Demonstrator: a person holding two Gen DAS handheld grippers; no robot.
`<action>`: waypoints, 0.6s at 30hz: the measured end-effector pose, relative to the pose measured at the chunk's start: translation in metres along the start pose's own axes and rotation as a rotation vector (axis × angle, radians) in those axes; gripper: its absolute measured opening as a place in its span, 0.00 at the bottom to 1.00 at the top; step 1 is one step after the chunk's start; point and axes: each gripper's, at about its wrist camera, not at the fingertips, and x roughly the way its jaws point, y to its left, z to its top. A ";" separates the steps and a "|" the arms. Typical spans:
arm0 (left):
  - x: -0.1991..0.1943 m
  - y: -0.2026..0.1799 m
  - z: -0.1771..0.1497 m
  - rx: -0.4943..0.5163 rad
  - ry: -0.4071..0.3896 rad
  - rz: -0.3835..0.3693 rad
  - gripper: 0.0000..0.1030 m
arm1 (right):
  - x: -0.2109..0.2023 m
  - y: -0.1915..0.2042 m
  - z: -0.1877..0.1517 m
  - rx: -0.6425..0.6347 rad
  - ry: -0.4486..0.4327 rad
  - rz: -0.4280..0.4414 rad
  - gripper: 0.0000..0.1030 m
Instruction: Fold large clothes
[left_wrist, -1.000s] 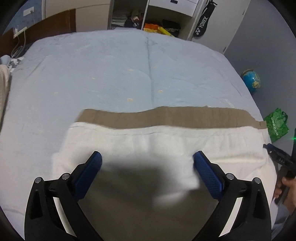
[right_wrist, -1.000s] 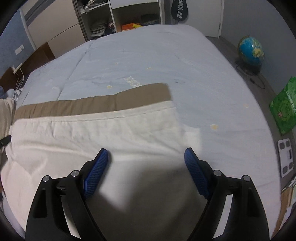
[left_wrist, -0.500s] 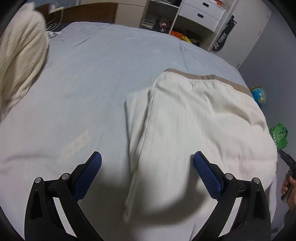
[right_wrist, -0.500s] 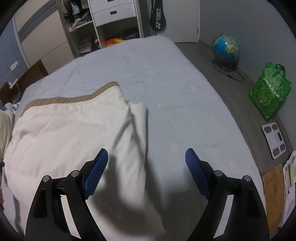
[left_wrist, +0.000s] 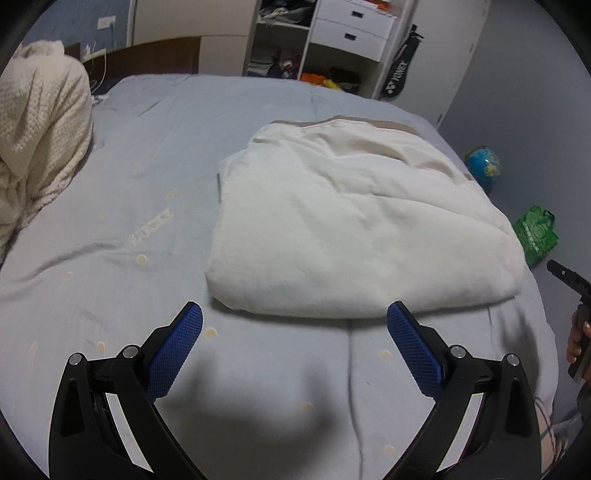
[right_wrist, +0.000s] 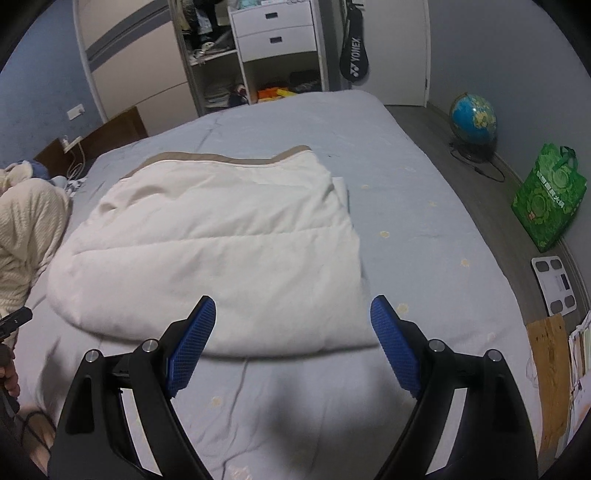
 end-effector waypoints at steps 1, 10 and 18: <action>-0.003 -0.001 -0.002 0.005 -0.007 -0.003 0.93 | -0.004 0.004 -0.002 -0.004 -0.002 0.001 0.79; -0.029 -0.031 -0.039 0.050 -0.061 -0.019 0.93 | -0.038 0.023 -0.038 -0.026 -0.039 0.016 0.79; -0.036 -0.044 -0.062 0.081 -0.088 -0.002 0.93 | -0.050 0.043 -0.067 -0.033 -0.067 0.065 0.79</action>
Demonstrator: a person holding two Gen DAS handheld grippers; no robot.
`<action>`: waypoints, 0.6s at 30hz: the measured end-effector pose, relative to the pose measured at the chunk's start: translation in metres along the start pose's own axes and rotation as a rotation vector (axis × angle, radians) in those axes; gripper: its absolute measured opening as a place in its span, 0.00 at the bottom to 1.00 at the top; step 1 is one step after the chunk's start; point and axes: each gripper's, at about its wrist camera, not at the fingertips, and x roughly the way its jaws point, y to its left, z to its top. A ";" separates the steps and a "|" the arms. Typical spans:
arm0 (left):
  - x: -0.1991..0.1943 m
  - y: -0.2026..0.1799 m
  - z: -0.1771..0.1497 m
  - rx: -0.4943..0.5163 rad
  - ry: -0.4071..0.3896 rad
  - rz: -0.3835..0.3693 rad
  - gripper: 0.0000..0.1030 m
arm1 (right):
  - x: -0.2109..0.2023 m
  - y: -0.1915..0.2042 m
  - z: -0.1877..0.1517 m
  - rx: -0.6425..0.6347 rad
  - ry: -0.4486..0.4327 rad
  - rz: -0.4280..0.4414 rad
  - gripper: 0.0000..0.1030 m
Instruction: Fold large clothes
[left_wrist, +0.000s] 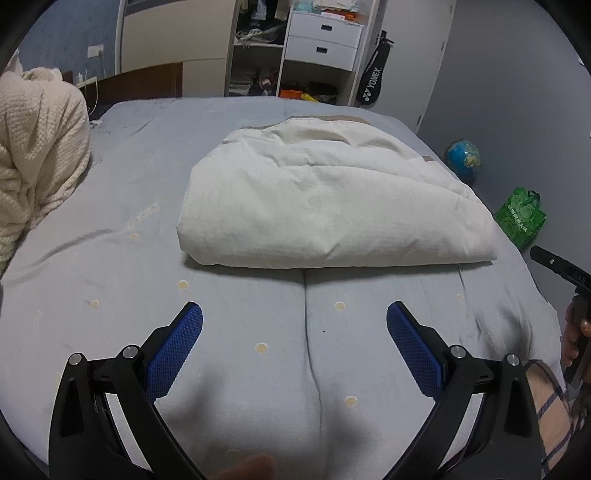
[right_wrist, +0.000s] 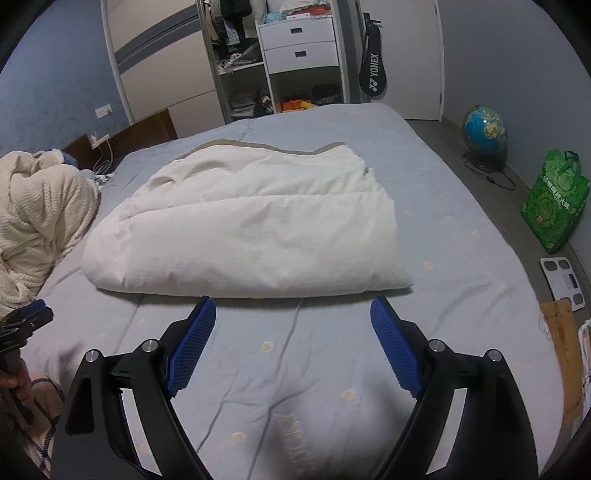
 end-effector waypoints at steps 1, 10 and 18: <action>-0.001 -0.001 -0.002 0.000 -0.014 0.013 0.93 | -0.001 0.004 -0.004 -0.004 -0.005 0.006 0.79; 0.000 -0.015 -0.011 0.044 -0.054 0.054 0.94 | -0.010 0.040 -0.032 -0.103 -0.042 0.050 0.79; 0.005 -0.026 -0.016 0.085 -0.054 0.035 0.94 | -0.008 0.035 -0.036 -0.088 -0.028 0.045 0.85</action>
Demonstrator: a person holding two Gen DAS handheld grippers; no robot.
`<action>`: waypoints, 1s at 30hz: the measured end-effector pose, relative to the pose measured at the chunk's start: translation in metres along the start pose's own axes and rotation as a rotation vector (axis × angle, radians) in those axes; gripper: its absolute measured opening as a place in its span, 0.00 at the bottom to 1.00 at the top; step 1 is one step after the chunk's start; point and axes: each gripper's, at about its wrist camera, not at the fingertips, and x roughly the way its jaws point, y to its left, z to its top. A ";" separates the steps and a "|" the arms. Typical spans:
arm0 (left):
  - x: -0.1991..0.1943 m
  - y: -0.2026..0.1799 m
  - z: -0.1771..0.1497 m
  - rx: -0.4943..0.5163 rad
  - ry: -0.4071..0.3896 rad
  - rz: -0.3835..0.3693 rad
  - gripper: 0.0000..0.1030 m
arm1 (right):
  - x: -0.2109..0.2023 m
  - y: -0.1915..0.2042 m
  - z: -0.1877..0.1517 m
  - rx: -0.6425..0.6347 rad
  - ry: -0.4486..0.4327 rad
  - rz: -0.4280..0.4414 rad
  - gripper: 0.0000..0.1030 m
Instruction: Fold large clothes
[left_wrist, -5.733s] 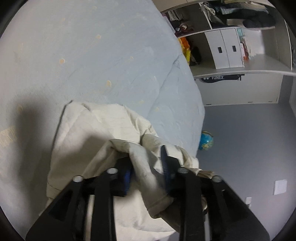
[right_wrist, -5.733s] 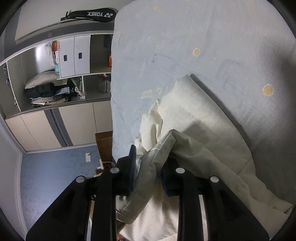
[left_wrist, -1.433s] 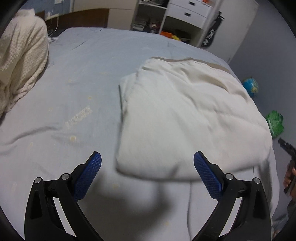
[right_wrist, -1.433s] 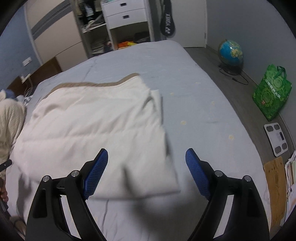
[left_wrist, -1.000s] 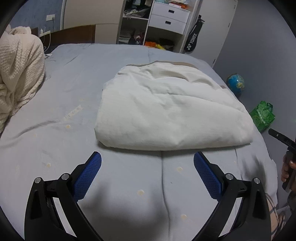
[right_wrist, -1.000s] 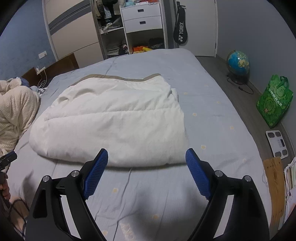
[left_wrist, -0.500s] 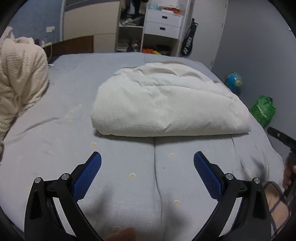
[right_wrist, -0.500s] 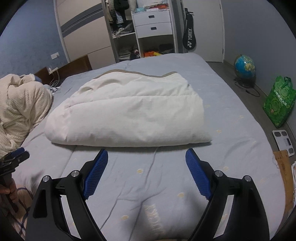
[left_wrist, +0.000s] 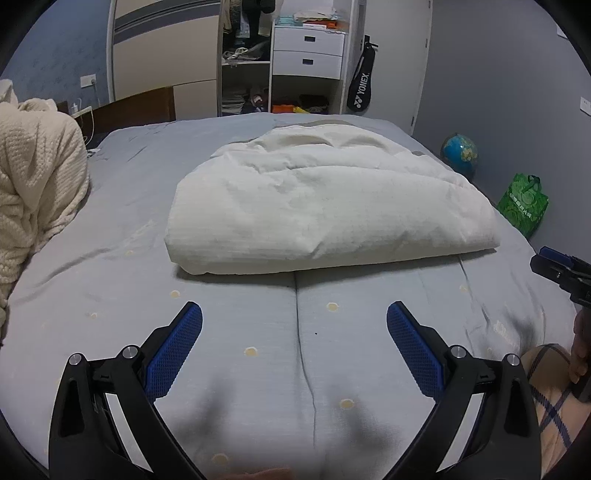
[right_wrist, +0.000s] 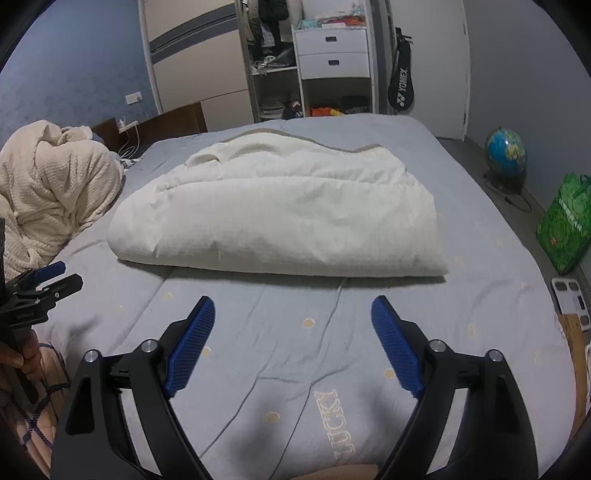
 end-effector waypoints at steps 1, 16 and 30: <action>0.001 -0.001 -0.001 0.003 0.003 0.000 0.94 | 0.000 -0.001 0.000 0.006 0.000 0.000 0.85; 0.013 0.001 -0.004 -0.017 0.038 -0.007 0.94 | 0.013 -0.009 -0.003 0.031 0.058 -0.029 0.86; 0.012 0.001 -0.004 -0.012 0.037 -0.013 0.94 | 0.013 -0.009 -0.003 0.034 0.058 -0.028 0.87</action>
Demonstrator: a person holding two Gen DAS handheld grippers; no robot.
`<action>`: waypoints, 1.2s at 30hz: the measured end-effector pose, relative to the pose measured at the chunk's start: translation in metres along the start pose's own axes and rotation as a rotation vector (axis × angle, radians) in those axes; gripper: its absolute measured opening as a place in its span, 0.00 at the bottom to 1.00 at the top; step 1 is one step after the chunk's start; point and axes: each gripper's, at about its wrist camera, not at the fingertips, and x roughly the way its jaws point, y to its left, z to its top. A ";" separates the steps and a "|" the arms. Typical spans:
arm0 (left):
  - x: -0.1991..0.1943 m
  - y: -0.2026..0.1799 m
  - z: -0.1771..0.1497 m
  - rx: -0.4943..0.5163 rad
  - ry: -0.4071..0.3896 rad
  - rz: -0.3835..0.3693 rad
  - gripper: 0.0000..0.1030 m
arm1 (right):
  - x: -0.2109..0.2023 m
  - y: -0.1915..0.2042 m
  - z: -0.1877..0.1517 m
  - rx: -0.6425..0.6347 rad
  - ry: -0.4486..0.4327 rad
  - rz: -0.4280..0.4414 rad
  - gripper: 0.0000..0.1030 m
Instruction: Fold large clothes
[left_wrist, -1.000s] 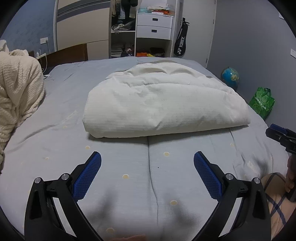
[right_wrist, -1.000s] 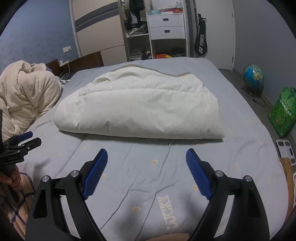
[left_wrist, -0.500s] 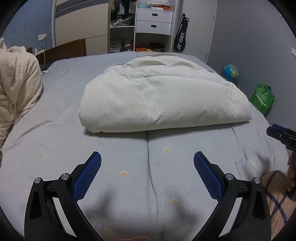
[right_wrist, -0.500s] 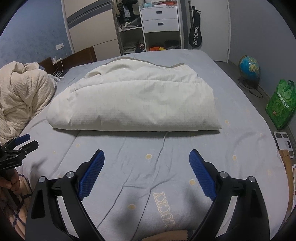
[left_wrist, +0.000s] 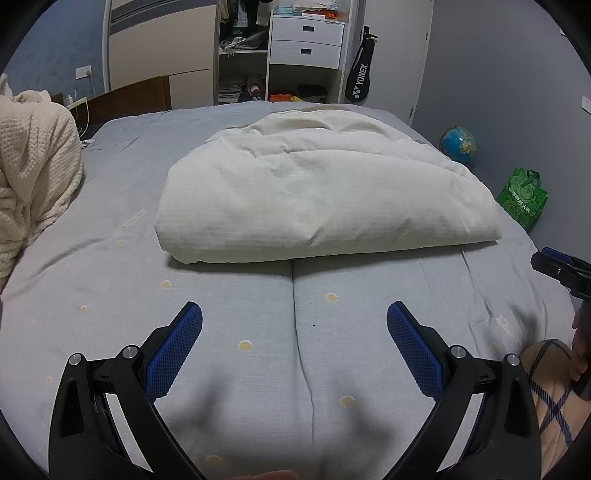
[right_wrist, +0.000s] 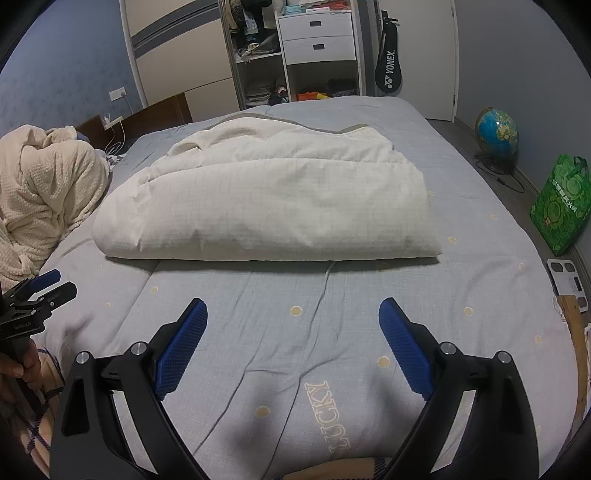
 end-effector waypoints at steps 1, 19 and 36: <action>0.000 0.000 0.000 0.000 0.000 0.000 0.94 | 0.000 0.000 0.000 0.000 0.000 0.000 0.87; 0.000 -0.001 0.000 0.001 0.000 0.000 0.94 | 0.000 0.000 0.000 0.000 0.000 0.000 0.88; -0.001 -0.003 0.000 0.015 -0.003 -0.002 0.94 | 0.000 0.000 0.000 0.002 0.000 0.001 0.88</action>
